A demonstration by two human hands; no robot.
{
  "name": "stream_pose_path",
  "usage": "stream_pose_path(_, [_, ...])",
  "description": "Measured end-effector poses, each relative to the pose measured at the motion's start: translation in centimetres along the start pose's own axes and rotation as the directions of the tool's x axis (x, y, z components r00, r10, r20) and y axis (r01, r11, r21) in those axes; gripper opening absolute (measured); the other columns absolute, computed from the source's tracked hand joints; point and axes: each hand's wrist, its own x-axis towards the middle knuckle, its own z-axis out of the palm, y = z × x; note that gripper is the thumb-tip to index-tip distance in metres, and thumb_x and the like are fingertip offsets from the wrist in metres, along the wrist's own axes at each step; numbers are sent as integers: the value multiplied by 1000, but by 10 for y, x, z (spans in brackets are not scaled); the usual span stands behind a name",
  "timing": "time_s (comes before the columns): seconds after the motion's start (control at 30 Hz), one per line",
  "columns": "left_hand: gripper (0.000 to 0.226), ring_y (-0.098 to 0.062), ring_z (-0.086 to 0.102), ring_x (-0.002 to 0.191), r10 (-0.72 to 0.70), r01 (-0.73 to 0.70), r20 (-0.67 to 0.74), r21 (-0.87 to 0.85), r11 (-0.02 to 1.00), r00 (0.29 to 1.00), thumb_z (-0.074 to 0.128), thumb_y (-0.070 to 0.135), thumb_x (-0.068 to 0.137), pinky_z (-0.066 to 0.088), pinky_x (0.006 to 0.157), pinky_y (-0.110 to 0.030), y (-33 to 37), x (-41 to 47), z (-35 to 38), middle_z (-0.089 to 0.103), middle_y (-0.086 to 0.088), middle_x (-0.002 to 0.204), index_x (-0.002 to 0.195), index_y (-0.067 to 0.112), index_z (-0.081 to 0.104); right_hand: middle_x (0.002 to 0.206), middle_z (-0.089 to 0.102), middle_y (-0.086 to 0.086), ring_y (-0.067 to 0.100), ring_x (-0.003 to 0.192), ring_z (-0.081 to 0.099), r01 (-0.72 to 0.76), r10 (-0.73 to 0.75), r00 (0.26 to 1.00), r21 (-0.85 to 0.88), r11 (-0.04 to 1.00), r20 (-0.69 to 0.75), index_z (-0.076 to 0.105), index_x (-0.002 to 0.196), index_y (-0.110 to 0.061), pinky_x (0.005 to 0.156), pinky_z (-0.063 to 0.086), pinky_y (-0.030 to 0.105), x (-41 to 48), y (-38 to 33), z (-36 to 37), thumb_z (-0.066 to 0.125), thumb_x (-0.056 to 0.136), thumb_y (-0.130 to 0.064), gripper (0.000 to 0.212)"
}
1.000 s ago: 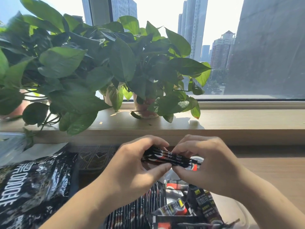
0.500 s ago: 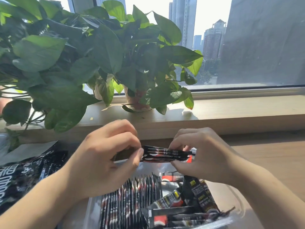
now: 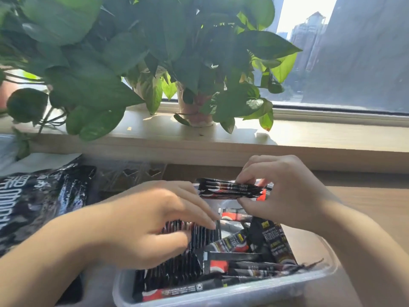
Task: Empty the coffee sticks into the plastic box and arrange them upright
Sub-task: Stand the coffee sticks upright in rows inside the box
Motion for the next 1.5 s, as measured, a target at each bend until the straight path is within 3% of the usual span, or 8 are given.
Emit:
stream_pose_path(0.13, [62,24,36,124,-106,101,42,103,989,993,37,39,72,35,110,-17,-13,-3,8,48,44,133,128,61,52,86,70,-18,7,80,67,-9,10,1000,28,1000,-12,80,93,-22,71,56,28,0,1,0,83,73,-20,20])
stream_pose_path(0.23, [68,24,34,126,-19,10,69,130,991,997,38,32,73,27,107,-5,-14,11,5,47,40,139,123,79,35,85,70,-17,8,80,67,-3,3,1000,41,999,-11,80,92,-22,70,56,29,0,1,1,83,73,-19,19])
stream_pose_path(0.33, [71,19,32,127,-41,10,140,216,976,989,39,27,74,24,105,-5,-19,23,9,47,34,142,138,59,41,83,70,-16,9,79,67,-3,5,1000,64,998,-23,80,89,-22,69,55,27,0,1,1,83,73,-17,18])
stream_pose_path(0.5, [71,-1,32,129,-48,-39,225,369,929,973,38,28,72,28,115,-31,-17,37,22,52,24,138,141,43,46,81,69,-15,9,77,66,-9,10,1000,75,997,-21,79,86,-22,67,55,26,0,1,1,82,73,-17,15])
stream_pose_path(0.73, [43,-6,40,118,-17,-23,122,318,948,992,40,28,71,34,105,-32,-26,34,28,64,16,112,107,29,64,77,69,-15,10,76,66,-23,24,1000,80,996,-8,79,85,-22,67,53,24,0,0,3,83,72,-16,14])
stream_pose_path(0.97, [66,1,40,113,-5,9,-9,438,899,1000,15,43,70,36,97,-30,-25,18,27,64,24,114,111,35,67,79,70,-14,11,77,67,-51,50,999,78,996,20,79,87,-22,69,54,27,-1,-2,4,83,73,-19,16])
stream_pose_path(1.3, [80,11,16,98,-110,70,91,357,931,990,10,51,64,24,92,-23,-29,17,31,45,30,139,133,45,51,78,68,-15,11,77,66,-93,91,995,46,995,30,78,85,-26,68,56,34,-2,-11,-1,82,72,-21,15])
stream_pose_path(1.5, [66,5,17,96,-127,73,129,360,930,983,17,49,72,26,91,-26,-27,18,30,49,26,138,128,40,51,68,68,-14,3,61,64,-189,188,982,41,981,14,77,79,-29,56,48,13,-4,-26,-22,83,70,-17,16])
